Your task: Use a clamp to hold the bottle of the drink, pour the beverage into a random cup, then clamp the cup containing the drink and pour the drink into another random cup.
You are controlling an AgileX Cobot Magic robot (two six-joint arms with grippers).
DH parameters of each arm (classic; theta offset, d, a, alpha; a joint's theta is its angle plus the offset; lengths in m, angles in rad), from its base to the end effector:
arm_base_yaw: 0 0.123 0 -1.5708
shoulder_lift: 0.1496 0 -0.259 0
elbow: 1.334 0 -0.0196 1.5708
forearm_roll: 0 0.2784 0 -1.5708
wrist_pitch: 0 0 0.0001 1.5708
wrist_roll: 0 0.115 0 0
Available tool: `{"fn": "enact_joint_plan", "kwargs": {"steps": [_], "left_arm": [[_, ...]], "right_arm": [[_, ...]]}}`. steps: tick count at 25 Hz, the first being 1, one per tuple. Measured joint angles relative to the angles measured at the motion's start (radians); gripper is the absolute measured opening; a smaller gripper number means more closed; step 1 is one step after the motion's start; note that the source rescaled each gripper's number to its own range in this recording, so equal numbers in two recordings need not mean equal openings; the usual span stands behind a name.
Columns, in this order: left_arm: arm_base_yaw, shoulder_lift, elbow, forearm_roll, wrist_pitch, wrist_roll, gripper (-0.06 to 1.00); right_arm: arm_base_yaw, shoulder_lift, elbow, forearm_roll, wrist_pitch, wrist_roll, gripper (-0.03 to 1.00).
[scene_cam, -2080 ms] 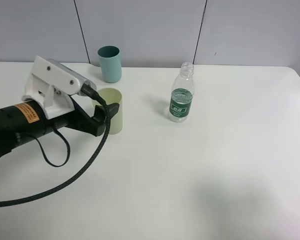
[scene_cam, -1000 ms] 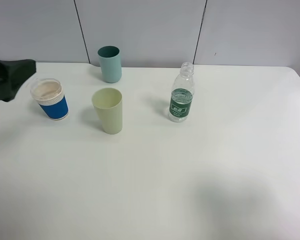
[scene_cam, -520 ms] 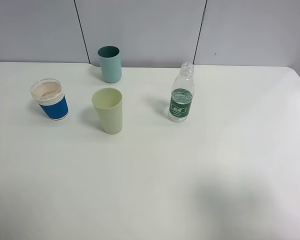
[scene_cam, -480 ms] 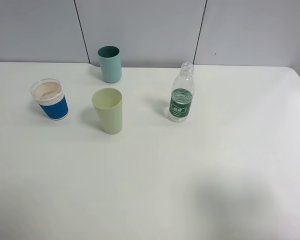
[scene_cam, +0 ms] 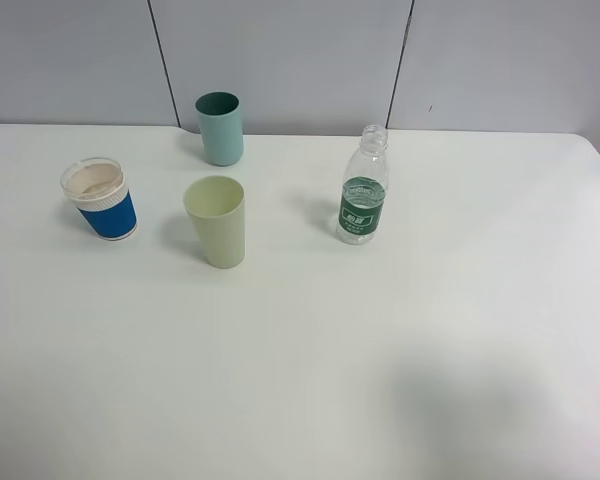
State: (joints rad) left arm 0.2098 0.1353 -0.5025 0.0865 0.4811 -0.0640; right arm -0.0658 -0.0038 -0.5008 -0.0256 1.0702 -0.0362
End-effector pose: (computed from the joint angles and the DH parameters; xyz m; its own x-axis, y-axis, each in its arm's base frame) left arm 0.1045 0.0270 0.3326 -0.0278 0.0071 -0.9996 -0.2469 0.9690 0.0137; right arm 0.0656 -0.0069 0.2792 -0.4629 -0.0181 -0.8862 0.0633 0.9966 -0.0534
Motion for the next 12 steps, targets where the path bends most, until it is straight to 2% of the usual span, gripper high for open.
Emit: {"fn": "enact_joint_plan", "kwargs": {"steps": [4,9,12], "left_arm": [[0.000,-0.055,-0.036,-0.006,0.129,0.000,0.99],[0.000,-0.071,-0.116,-0.018,0.366,-0.001,1.00],[-0.017,-0.080,-0.133,-0.051,0.464,-0.001,1.00]], "right_arm": [[0.000,0.000,0.000,0.000,0.000,0.000,1.00],[0.000,0.000,0.000,0.000,0.000,0.000,1.00],[0.000,0.000,0.000,0.000,0.000,0.000,1.00]]}}
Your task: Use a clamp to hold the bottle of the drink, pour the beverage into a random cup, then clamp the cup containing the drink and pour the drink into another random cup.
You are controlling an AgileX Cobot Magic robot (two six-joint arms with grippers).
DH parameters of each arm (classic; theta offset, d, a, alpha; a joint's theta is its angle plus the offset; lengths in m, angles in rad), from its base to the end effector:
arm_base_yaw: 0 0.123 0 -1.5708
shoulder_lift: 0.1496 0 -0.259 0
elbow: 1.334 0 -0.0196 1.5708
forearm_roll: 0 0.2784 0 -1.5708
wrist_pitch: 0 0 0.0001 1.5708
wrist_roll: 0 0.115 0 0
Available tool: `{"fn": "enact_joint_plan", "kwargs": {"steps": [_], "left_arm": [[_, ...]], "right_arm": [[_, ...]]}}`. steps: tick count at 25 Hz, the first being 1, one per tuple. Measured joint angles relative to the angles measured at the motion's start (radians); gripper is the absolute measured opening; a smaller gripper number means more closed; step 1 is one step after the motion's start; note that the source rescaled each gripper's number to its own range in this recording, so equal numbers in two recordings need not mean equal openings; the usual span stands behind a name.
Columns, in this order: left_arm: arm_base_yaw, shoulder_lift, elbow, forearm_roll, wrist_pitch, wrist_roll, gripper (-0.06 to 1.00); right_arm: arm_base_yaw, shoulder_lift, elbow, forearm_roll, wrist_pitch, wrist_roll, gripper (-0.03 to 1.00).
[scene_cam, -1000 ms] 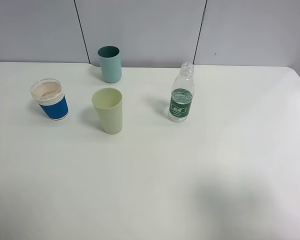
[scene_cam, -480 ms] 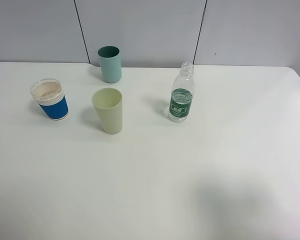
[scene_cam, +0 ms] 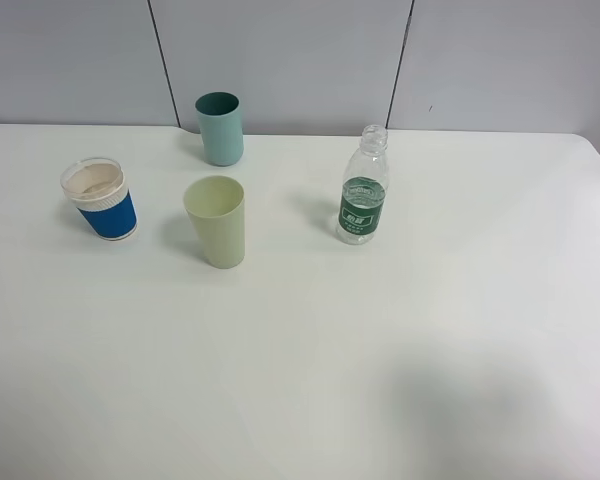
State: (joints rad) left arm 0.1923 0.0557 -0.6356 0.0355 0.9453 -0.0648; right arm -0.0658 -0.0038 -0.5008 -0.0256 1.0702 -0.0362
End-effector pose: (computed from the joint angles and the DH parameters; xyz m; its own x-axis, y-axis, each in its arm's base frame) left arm 0.0617 0.0154 0.3318 -0.2594 -0.0953 -0.9610 -0.2298 0.9726 -0.0344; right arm 0.0656 -0.0069 0.2792 -0.4629 -0.0181 -0.8862 0.0633 0.9966 -0.0534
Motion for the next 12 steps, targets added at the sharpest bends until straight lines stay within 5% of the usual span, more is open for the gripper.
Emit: {"fn": "enact_joint_plan", "kwargs": {"steps": [7,12], "left_arm": [[-0.024,-0.060,0.011,-0.028,0.186,0.014,1.00],[-0.024,-0.061,0.026,-0.028,0.217,0.048,1.00]], "right_arm": [[0.000,0.000,0.000,0.000,0.000,0.000,1.00],[0.000,0.000,0.000,0.000,0.000,0.000,1.00]]}}
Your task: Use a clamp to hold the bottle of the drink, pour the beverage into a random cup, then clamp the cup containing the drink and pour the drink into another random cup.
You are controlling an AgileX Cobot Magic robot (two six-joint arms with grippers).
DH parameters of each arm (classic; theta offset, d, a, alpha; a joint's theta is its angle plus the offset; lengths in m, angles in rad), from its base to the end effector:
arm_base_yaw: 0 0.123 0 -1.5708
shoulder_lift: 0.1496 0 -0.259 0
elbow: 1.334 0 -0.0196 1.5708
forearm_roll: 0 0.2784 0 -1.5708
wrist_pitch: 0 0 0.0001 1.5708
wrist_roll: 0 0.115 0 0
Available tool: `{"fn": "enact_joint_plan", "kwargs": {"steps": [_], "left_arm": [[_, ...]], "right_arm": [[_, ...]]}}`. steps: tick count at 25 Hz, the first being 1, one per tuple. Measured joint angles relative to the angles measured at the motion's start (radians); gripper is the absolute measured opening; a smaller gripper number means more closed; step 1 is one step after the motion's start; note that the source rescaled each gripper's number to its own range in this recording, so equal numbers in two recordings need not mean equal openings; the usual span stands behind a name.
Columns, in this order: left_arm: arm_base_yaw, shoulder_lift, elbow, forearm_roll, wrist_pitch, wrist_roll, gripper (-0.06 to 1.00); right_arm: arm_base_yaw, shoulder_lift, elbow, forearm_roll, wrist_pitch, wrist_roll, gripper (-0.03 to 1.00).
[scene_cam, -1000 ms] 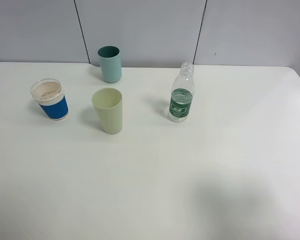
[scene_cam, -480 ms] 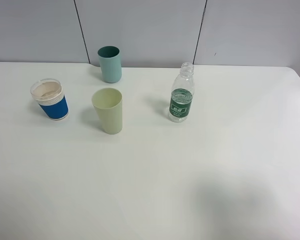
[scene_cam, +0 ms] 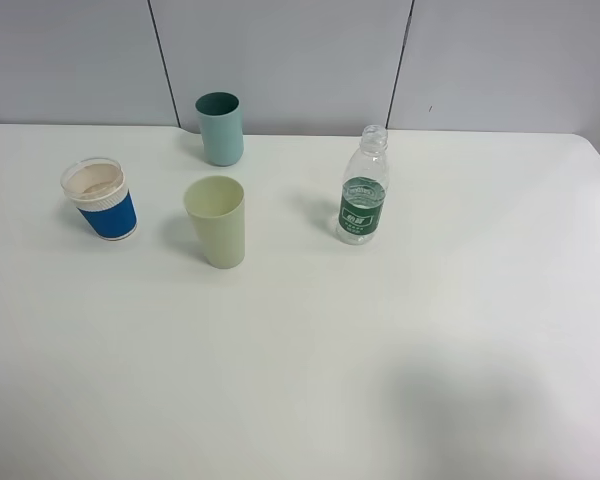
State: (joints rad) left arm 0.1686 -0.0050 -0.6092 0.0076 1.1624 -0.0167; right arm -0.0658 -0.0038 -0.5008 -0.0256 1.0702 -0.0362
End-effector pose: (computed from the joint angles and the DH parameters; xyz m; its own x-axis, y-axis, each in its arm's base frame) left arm 0.0459 0.0086 0.3037 -0.4361 -0.0881 -0.8956 -0.1799 0.9836 -0.0092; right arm 0.0656 -0.0069 0.2792 -0.4629 -0.0181 -0.8862 0.0633 0.9966 -0.0534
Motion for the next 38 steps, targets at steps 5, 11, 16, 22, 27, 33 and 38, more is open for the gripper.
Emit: {"fn": "enact_joint_plan", "kwargs": {"steps": [5,11,16,22,27,33,38], "left_arm": [[0.000,0.000,0.071,0.000,-0.023,0.017,1.00],[0.000,0.000,0.104,-0.001,-0.094,0.017,1.00],[0.000,0.000,0.104,-0.001,-0.104,0.017,1.00],[-0.013,0.000,0.104,-0.001,-0.106,0.017,1.00],[-0.042,0.000,0.104,0.003,-0.106,0.008,1.00],[-0.042,0.000,0.104,0.007,-0.106,-0.001,1.00],[-0.042,0.000,0.104,0.009,-0.106,-0.002,1.00]], "right_arm": [[0.000,0.000,0.000,0.000,0.000,0.000,1.00],[0.000,0.000,0.000,0.000,0.000,0.000,1.00],[0.000,0.000,0.000,0.000,0.000,0.000,1.00],[0.000,0.000,0.000,0.000,0.000,0.000,1.00],[0.000,0.000,0.000,0.000,0.000,0.000,1.00],[0.000,0.000,0.000,0.000,0.000,0.000,1.00],[0.000,0.000,0.000,0.000,0.000,0.000,1.00]]}}
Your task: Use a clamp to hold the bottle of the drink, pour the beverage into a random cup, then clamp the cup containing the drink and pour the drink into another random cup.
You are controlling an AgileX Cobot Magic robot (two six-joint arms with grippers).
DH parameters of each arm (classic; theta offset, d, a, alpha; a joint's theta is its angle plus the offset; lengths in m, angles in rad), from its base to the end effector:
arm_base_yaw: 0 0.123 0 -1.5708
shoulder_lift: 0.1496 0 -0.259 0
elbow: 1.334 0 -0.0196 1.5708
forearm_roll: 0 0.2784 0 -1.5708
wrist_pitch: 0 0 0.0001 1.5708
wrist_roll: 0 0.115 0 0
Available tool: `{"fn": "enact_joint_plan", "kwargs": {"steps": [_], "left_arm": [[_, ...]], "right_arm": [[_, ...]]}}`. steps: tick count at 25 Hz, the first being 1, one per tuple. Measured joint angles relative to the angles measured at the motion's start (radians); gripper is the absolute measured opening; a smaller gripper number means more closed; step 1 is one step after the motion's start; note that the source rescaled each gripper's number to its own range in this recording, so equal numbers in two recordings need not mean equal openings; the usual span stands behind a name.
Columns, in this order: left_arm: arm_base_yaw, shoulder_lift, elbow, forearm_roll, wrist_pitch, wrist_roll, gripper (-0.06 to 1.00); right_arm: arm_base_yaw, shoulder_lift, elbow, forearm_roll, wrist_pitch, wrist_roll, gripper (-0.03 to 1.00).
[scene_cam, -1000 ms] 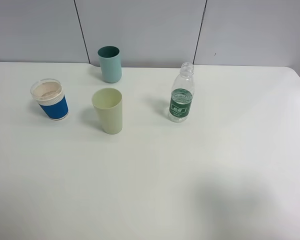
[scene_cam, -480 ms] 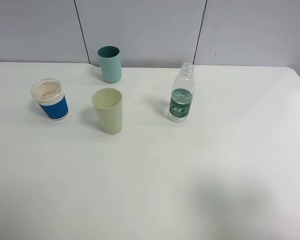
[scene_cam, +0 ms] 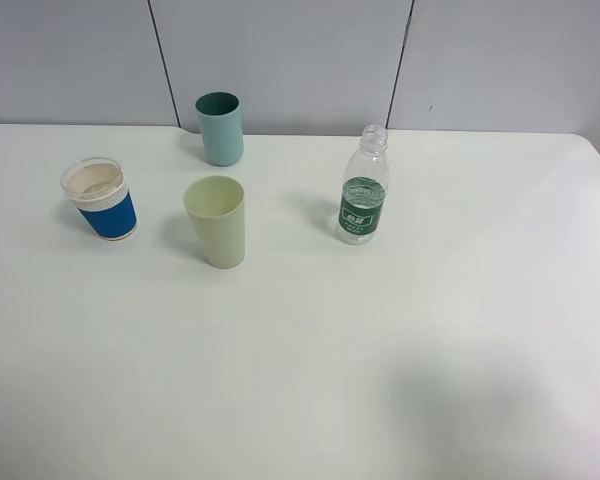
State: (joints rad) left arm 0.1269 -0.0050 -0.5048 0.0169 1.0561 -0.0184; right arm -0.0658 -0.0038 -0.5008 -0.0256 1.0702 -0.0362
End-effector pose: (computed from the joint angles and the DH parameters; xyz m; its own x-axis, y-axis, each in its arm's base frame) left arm 0.0652 0.0100 0.2820 -0.4381 -0.0661 -0.8965 -0.1440 0.9896 -0.0025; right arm 0.0656 -0.0069 0.2792 -0.4629 -0.0181 -0.8862 0.0633 0.9966 -0.0534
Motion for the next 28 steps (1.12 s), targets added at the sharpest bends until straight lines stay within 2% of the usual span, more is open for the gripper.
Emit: {"fn": "enact_joint_plan", "kwargs": {"steps": [28], "left_arm": [[0.000,0.000,0.000,0.000,0.000,0.000,1.00]], "right_arm": [[0.000,0.000,0.000,0.000,0.000,0.000,1.00]]}}
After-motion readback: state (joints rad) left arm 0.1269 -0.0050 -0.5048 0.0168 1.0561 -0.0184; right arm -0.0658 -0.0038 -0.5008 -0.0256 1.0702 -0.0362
